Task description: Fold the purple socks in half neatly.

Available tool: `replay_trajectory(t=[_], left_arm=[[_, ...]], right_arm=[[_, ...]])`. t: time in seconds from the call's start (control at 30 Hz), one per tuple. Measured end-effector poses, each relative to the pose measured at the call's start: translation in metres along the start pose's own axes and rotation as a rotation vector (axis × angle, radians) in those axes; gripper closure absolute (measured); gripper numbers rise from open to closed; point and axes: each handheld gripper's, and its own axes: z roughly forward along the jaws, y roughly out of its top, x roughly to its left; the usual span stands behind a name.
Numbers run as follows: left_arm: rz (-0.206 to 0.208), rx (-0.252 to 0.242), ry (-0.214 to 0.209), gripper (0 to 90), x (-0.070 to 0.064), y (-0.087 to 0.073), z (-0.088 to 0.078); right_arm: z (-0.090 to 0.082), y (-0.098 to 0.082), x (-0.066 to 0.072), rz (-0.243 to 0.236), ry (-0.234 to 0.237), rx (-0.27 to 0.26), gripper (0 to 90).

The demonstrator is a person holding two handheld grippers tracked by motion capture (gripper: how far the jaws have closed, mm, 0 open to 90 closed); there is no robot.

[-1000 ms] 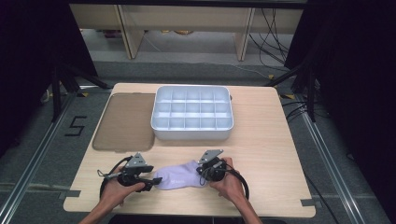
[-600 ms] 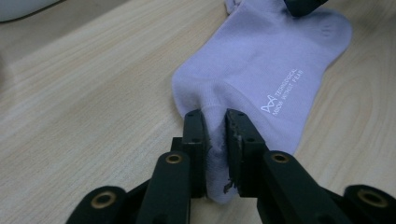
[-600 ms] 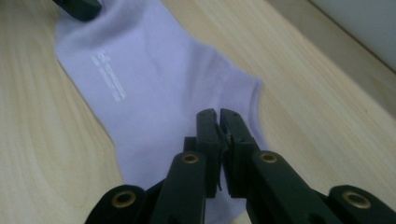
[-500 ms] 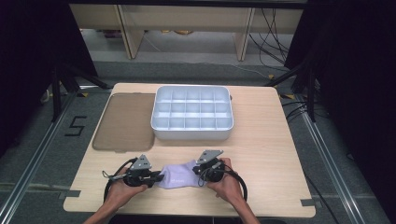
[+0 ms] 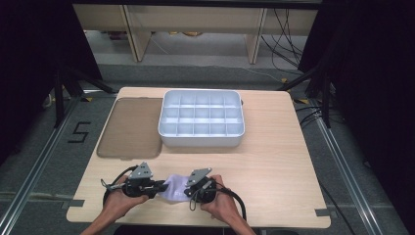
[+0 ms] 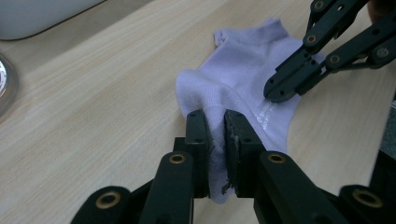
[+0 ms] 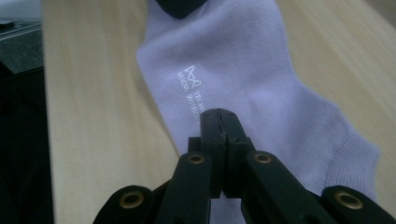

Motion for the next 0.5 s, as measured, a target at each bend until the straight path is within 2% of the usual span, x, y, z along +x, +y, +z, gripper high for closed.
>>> replay_trajectory(t=[0.03,0.13,0.17,0.2,0.3,0.37,0.4,0.47,0.5], left_arm=[[0.007,0.013,0.000,80.0,-0.001,-0.001,-0.004],[0.008,0.017,-0.006,80.0,0.000,-0.001,-0.005],[0.010,0.019,-0.009,80.0,0.000,0.000,-0.004],[0.020,0.020,-0.015,80.0,0.001,0.001,-0.004],[0.005,0.010,-0.015,80.0,0.000,0.003,-0.004],[0.024,0.019,-0.017,80.1,0.000,0.004,-0.006],[0.023,0.015,-0.018,80.2,0.000,0.004,-0.006],[0.019,0.010,-0.019,80.3,0.002,0.006,-0.008],[0.024,0.023,-0.029,80.4,0.004,0.006,-0.010]], right_arm=[[0.002,0.003,0.006,-0.012,0.011,0.008,90.0],[0.002,0.011,0.006,-0.024,-0.012,0.003,90.0],[0.002,0.016,0.003,-0.027,-0.023,-0.021,90.0],[0.003,0.025,-0.006,-0.028,-0.062,-0.032,90.0],[0.009,0.029,-0.015,-0.014,-0.079,0.000,90.0],[0.019,0.027,-0.023,-0.002,-0.092,0.026,90.0],[0.022,0.029,-0.025,0.026,-0.071,0.015,90.0],[0.023,0.029,-0.025,0.020,-0.069,0.011,90.0],[0.024,0.030,-0.021,0.014,-0.055,0.007,90.0]])
